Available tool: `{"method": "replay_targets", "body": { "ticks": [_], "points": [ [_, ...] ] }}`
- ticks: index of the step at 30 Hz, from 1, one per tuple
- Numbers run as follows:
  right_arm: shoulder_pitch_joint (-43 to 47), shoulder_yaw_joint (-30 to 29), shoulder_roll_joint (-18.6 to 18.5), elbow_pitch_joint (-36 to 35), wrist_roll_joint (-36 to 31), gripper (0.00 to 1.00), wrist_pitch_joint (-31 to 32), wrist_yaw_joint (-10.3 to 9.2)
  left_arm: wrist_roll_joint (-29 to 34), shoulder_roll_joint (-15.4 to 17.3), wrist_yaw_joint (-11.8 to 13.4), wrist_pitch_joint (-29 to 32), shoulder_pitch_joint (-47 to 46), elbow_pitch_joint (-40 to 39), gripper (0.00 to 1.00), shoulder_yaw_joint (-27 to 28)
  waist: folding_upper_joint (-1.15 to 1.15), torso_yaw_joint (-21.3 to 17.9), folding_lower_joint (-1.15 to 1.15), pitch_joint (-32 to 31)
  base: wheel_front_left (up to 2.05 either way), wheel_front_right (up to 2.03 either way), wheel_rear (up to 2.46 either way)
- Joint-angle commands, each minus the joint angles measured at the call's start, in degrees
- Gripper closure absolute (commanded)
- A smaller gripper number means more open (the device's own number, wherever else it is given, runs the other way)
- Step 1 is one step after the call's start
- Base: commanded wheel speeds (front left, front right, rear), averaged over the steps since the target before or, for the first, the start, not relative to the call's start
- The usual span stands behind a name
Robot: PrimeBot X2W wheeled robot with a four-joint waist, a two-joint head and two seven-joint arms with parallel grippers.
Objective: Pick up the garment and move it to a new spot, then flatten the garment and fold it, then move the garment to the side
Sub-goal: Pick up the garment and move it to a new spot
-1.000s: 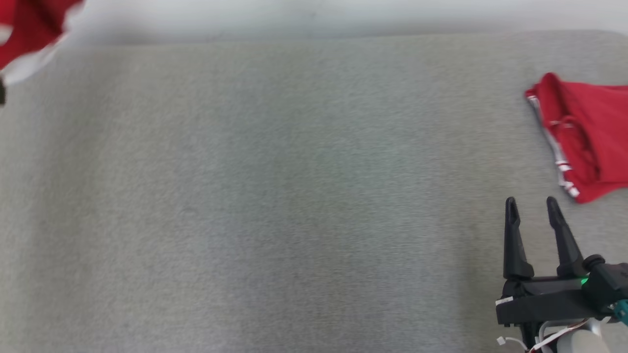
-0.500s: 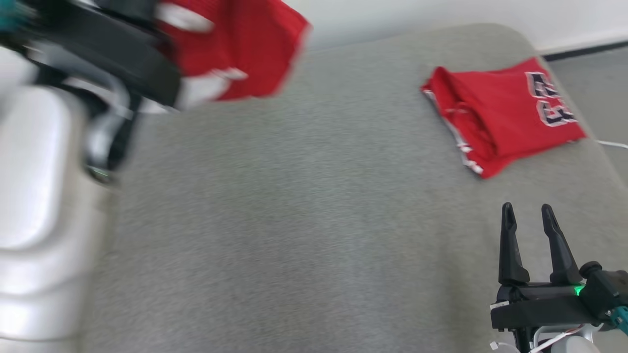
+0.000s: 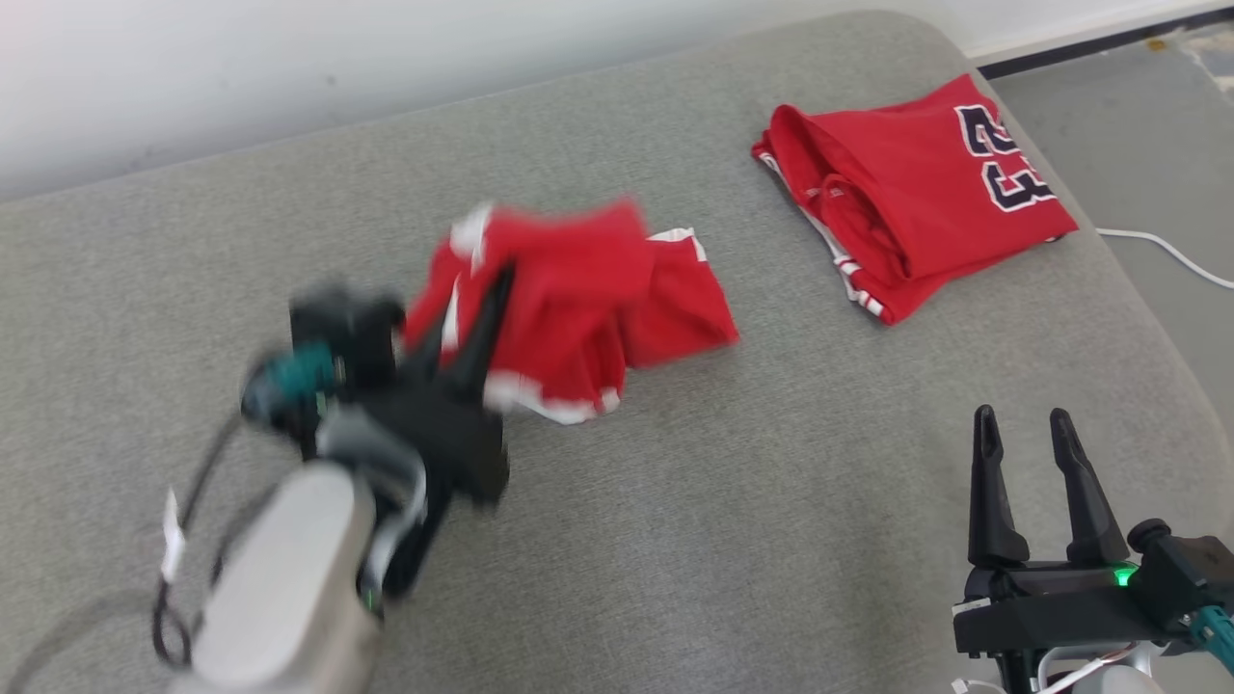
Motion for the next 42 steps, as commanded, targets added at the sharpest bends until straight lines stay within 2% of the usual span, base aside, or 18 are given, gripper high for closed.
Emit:
{"method": "replay_targets", "body": {
  "ticks": [1, 5, 6, 7, 8, 12, 17, 22, 29, 36, 42],
  "points": [
    [-0.33, 0.21, 0.09, 0.14, -0.24, 0.00, -0.07, -0.17, -0.42, 0.01, -0.13, -0.98, 2.96, 1.33, 1.00, -0.36, 0.00, 0.71, 0.00, 0.09, 0.00, 0.00, 0.00],
    [-0.70, 0.30, 0.09, 0.47, -1.14, 0.00, -0.07, -0.16, -0.57, -0.36, -0.38, -3.17, 8.17, 4.52, 1.00, -1.86, 0.00, 2.24, 0.00, -0.42, 0.00, 0.00, 0.00],
    [-0.59, 0.31, 0.08, 0.50, -1.29, 0.00, -0.07, -0.16, -0.25, -0.63, -0.45, -3.64, 8.91, 5.04, 0.64, -2.48, 0.00, 2.81, 0.00, -0.72, 0.00, 0.00, 0.00],
    [-0.39, 0.16, 0.07, 0.55, -1.62, 0.00, -0.07, -0.17, 0.09, -0.93, -0.70, -4.20, 9.29, 5.35, 0.13, -3.23, 0.00, 3.47, 0.00, -1.05, 0.00, 0.00, 0.00],
    [-0.33, 0.38, 0.08, 0.68, -1.92, 0.00, -0.07, -0.17, 0.13, -1.12, -0.93, -5.27, 9.45, 5.38, 0.00, -3.45, 0.00, 4.00, 0.00, -1.41, 0.00, 0.00, 0.00],
    [0.16, 0.54, 0.07, 0.72, -2.73, 0.00, -0.07, -0.17, 0.75, -1.01, -0.96, -8.53, 8.81, 5.27, 0.00, -3.39, 0.00, 5.91, 0.00, -2.88, 0.00, 0.00, 0.00],
    [1.33, 0.68, -0.82, 0.68, -3.32, 0.00, -0.07, -0.16, 2.56, 0.35, 0.63, -11.98, 9.19, 2.85, 0.00, -0.88, 0.00, 9.09, 0.00, -5.82, 0.00, 0.00, 0.00],
    [2.32, 1.26, -1.46, 0.21, -3.43, 0.00, -0.07, -0.16, 3.96, 3.00, 3.15, -12.56, 13.65, -3.11, 0.00, 4.73, 0.00, 11.49, 0.00, -7.93, 0.00, 0.00, 0.00],
    [3.61, 2.10, -1.74, -0.43, -3.47, 0.00, -0.07, -0.17, 6.78, 5.55, 4.92, -12.55, 24.81, -12.30, 0.00, 14.70, 0.00, 13.42, 0.00, -9.81, 0.00, 0.00, 0.00],
    [5.44, 2.30, -2.22, -1.02, -3.21, 0.00, -0.07, -0.17, 9.48, 4.21, 3.55, -12.52, 35.87, -18.07, 0.00, 21.48, 0.00, 14.91, 0.00, -11.32, 0.00, 0.00, 0.00],
    [7.19, 2.68, -2.08, -1.36, -3.04, 0.00, -0.06, -0.16, 10.82, 0.73, 1.98, -12.52, 40.05, -18.42, 0.00, 24.91, 0.00, 16.85, 0.00, -11.61, 0.00, 0.00, 0.00]
  ]
}}
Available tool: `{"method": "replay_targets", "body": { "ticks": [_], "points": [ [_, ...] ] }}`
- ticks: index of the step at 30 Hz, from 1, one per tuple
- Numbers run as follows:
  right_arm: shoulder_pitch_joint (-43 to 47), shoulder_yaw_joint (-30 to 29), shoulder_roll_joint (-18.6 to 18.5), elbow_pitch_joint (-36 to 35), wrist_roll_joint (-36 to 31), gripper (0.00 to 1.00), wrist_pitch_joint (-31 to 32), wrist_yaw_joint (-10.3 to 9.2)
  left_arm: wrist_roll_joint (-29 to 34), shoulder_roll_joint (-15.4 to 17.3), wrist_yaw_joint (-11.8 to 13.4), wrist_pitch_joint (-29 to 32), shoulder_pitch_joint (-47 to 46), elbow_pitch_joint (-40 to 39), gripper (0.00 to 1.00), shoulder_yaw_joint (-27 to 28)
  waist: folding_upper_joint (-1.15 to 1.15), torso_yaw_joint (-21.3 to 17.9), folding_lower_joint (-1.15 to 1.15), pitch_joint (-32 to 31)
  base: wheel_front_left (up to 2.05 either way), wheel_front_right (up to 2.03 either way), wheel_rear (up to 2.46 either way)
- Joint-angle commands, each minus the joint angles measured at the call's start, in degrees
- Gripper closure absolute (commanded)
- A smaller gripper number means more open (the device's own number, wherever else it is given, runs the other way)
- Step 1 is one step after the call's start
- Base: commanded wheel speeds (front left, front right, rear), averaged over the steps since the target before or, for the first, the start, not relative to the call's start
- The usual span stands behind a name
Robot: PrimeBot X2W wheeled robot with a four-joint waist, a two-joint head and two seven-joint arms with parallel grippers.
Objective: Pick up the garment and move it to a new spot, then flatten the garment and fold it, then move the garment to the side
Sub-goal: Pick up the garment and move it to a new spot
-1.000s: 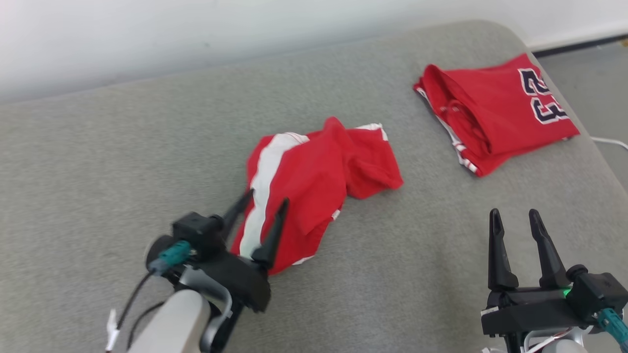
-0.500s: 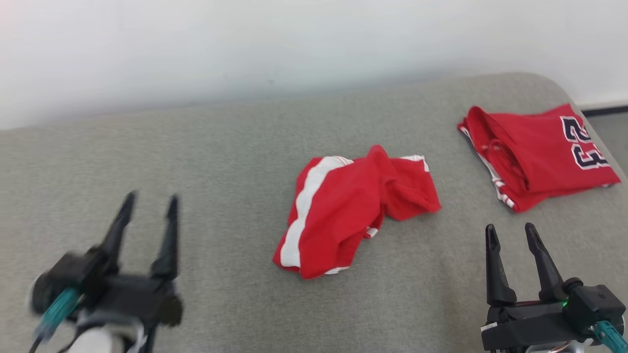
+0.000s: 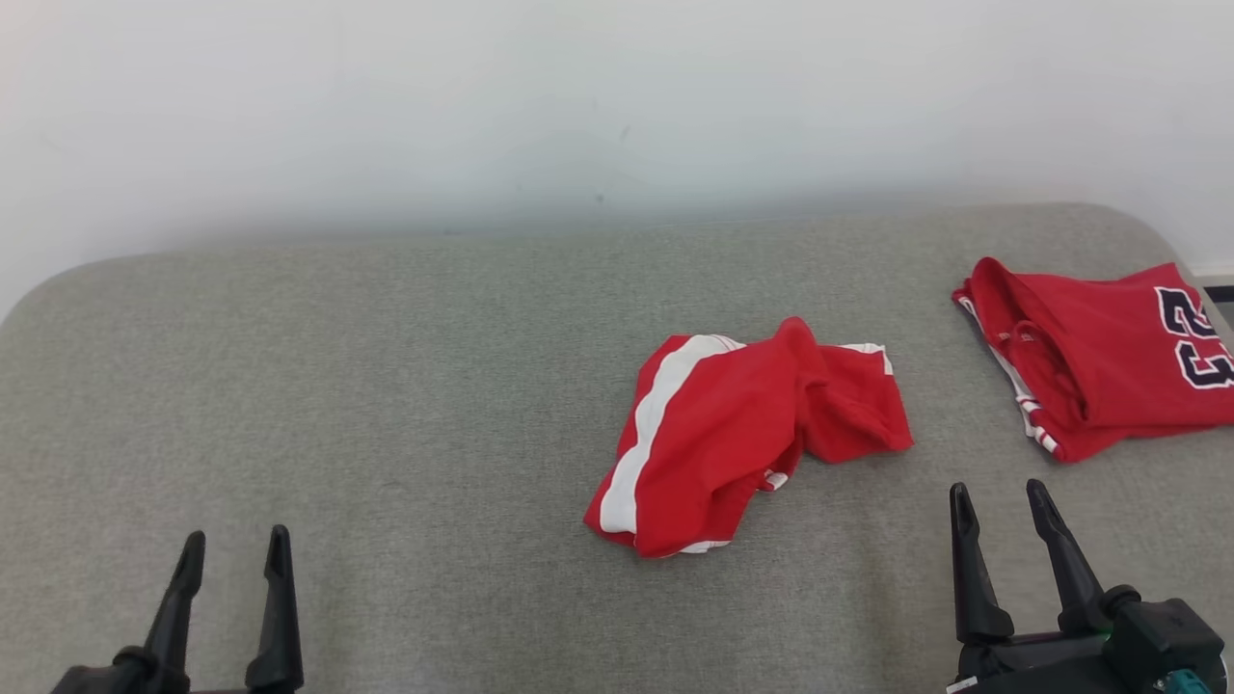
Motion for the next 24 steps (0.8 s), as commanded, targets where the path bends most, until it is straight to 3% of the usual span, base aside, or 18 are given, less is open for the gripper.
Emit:
{"method": "replay_targets", "body": {
  "ticks": [1, 12, 24],
  "points": [
    [0.75, 0.27, -0.03, -0.03, 0.37, 0.00, -0.04, -0.16, 0.90, -1.13, -0.81, -0.02, 1.00, 0.29, 0.00, 0.71, 0.00, 1.19, 0.01, -0.14, 0.00, 0.00, 0.00],
    [0.21, 1.59, 0.25, 0.93, 0.74, 0.00, -0.04, -0.15, 4.11, -4.54, -3.80, -0.03, 1.47, 1.62, 0.00, 3.28, 0.00, 2.06, 0.01, 0.30, 0.00, 0.00, 0.00],
    [-0.18, 1.72, 0.13, 1.51, 1.06, 0.00, -0.04, -0.16, 6.09, -5.70, -5.04, -0.03, 0.38, 1.89, 0.00, 4.39, 0.00, 1.46, 0.01, 0.98, 0.00, 0.00, 0.00]
  ]
}}
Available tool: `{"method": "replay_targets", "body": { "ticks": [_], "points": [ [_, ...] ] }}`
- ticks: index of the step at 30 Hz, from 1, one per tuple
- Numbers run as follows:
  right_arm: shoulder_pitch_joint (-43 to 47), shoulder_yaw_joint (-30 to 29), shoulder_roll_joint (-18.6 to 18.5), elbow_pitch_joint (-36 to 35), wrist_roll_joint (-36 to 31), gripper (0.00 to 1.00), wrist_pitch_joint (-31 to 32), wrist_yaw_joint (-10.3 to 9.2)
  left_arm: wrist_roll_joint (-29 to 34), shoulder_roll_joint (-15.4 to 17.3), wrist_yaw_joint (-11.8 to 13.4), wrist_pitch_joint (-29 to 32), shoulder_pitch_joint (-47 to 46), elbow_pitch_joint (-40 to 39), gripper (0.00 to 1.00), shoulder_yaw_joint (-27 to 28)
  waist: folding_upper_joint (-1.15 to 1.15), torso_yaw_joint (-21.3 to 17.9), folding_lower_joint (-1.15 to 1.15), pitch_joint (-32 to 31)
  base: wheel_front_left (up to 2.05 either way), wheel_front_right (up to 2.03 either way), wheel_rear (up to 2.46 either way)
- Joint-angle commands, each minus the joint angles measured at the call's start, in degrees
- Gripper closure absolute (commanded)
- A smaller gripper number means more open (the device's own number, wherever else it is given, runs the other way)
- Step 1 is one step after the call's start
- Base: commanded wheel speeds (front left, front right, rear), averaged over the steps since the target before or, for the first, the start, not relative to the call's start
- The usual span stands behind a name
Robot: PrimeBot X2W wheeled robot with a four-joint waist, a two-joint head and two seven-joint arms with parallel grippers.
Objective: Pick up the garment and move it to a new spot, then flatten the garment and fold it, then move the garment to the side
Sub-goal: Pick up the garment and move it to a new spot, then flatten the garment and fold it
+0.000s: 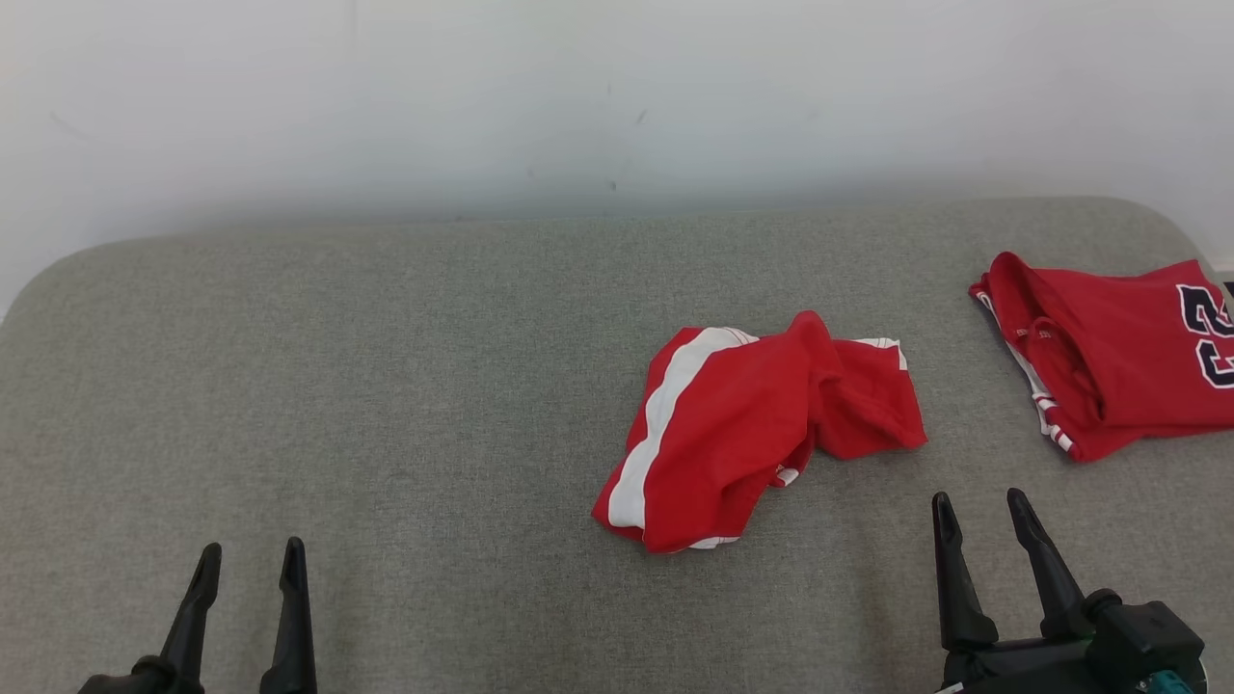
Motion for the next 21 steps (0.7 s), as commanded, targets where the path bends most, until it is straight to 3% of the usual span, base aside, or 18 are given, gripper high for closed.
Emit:
{"method": "replay_targets", "body": {
  "ticks": [1, 21],
  "points": [
    [-0.40, -0.07, -0.02, 0.07, 0.05, 0.00, -0.04, -0.15, 0.85, -0.14, -0.22, -0.03, -0.53, 0.13, 0.00, 0.24, 0.00, -0.01, 0.00, 0.06, 0.00, 0.00, 0.00],
    [-0.73, 0.80, 0.53, 0.47, 0.30, 0.00, -0.04, -0.15, 1.42, -0.31, -0.33, -0.03, -1.38, 0.20, 0.00, 0.26, 0.00, 0.34, 0.00, 1.17, 0.00, 0.00, 0.00]
  ]
}}
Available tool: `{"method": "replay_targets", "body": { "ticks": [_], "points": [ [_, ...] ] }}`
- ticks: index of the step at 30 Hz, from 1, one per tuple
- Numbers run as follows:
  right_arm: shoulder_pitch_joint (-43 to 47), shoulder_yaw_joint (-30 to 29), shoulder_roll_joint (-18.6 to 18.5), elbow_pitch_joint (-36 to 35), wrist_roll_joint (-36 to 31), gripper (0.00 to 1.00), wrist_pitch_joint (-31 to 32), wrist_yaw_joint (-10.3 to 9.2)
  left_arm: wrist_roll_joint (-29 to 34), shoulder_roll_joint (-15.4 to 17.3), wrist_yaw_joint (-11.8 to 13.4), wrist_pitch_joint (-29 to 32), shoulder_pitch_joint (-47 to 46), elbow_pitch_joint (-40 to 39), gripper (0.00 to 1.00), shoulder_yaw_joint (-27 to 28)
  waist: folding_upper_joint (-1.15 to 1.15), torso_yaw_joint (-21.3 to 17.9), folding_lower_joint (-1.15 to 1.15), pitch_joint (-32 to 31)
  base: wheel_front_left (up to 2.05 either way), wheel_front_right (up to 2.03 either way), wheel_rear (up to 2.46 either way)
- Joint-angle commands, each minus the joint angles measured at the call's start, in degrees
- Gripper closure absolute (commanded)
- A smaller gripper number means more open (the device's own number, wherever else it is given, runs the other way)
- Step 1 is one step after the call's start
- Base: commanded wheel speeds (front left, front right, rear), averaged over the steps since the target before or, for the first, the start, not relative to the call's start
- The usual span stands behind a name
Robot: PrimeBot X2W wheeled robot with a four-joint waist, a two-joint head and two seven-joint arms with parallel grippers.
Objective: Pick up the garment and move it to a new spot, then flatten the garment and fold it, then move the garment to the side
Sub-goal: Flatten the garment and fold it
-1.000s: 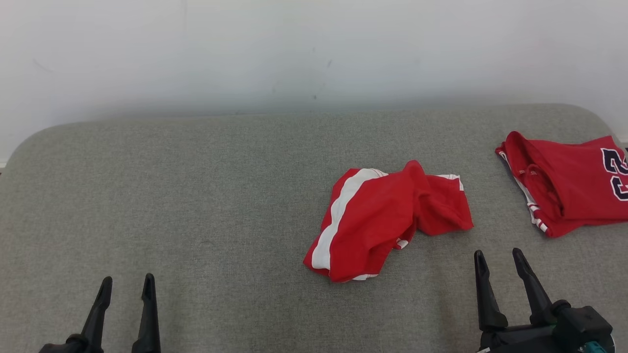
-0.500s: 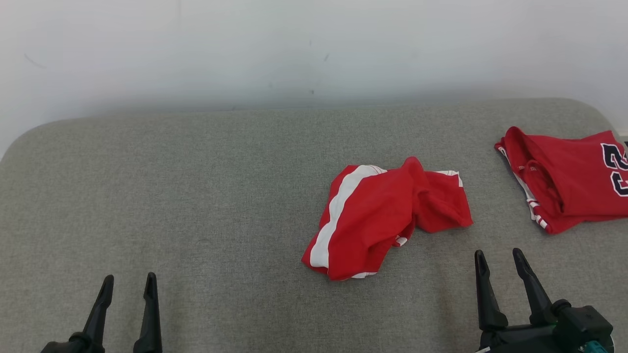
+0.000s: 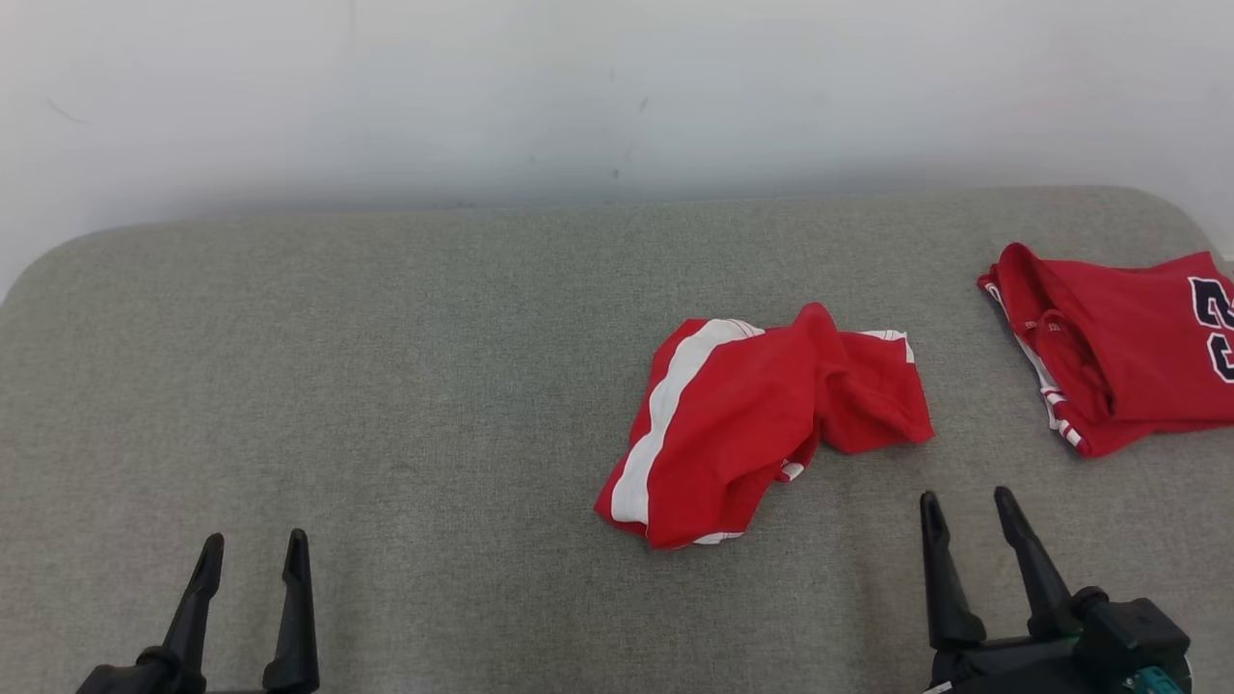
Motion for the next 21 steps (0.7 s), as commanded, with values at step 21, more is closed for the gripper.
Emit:
{"method": "replay_targets", "body": {
  "ticks": [21],
  "points": [
    [-14.42, 15.36, -1.74, 22.69, 3.60, 0.00, -0.03, -0.16, -0.68, 0.26, 0.08, -0.03, -4.21, 1.01, 0.00, -2.51, 0.00, 6.16, 0.00, 4.61, 0.00, 0.00, 0.00]
  ]
}}
